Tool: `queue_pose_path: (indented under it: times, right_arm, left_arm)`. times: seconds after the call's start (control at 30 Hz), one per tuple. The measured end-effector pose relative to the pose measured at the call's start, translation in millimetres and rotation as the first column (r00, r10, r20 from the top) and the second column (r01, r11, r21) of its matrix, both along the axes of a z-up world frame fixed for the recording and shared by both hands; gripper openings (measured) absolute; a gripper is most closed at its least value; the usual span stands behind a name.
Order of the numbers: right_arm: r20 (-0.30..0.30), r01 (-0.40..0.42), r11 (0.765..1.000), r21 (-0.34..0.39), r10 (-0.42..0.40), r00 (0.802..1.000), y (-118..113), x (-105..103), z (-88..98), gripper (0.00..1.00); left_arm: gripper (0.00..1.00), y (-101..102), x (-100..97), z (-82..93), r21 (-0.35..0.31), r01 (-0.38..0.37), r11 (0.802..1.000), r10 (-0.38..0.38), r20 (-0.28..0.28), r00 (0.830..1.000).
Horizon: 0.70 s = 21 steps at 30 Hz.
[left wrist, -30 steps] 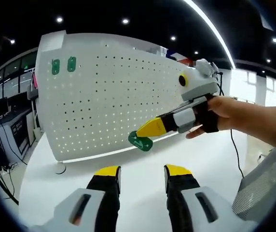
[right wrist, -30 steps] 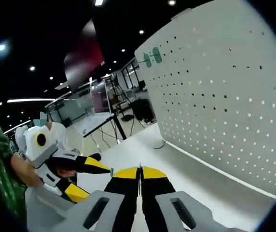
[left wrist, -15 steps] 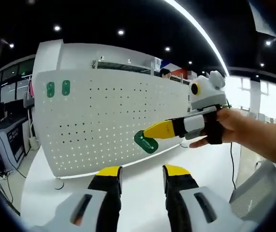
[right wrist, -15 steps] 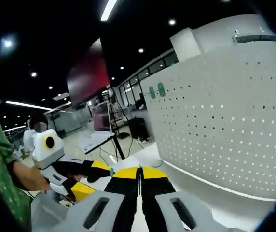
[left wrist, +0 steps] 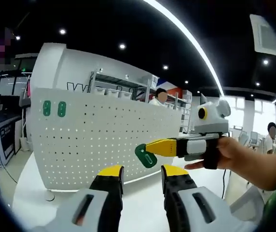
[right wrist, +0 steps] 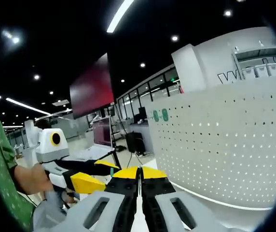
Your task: Insert the hook assembly into the mounting plate slot until the hook locks in place.
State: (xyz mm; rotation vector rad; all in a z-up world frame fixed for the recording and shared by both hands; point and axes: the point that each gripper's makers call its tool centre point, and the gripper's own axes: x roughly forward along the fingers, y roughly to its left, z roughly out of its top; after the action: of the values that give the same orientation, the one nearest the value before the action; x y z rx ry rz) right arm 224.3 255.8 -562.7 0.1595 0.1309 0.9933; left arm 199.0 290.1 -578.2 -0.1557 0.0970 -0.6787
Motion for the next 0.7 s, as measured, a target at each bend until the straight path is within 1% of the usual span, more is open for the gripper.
queue_pose_path:
  times: [0.1,0.17,0.23,0.37,0.47,0.57,0.7]
  right_arm:
    - [0.019,0.003,1.0,0.018,-0.004,1.0,2,-2,7.7,0.0]
    - [0.028,0.005,1.0,0.028,-0.006,1.0,4,-3,11.5,0.0]
    - [0.033,0.009,0.999,0.036,-0.01,0.999,4,-2,13.2,0.0]
    - [0.042,0.014,0.999,0.046,-0.016,0.999,6,-1,16.5,0.0]
    - [0.042,0.012,0.999,0.049,-0.014,0.999,7,-1,16.7,0.0]
    - [0.046,0.013,0.999,0.048,-0.015,0.999,8,0,17.0,0.0]
    - [0.047,0.013,0.999,0.046,-0.015,0.999,9,1,16.0,0.0]
  left_arm:
    - [0.28,1,2.9,11.1,-0.051,0.0,0.999,0.001,0.004,1.0]
    - [0.27,2,4.5,14.7,-0.073,-0.002,0.997,0.002,0.001,1.0]
    - [0.26,3,6.5,17.5,-0.095,-0.005,0.996,0.005,-0.004,1.0]
    - [0.23,1,8.1,20.4,-0.135,0.002,0.991,-0.004,-0.017,1.0]
    - [0.18,1,9.5,21.8,-0.175,0.002,0.985,-0.007,-0.024,1.0]
    - [0.14,0,9.4,21.6,-0.197,0.006,0.98,-0.013,-0.032,0.999]
    - [0.07,-2,7.8,22.9,-0.204,0.017,0.979,-0.023,-0.027,0.999]
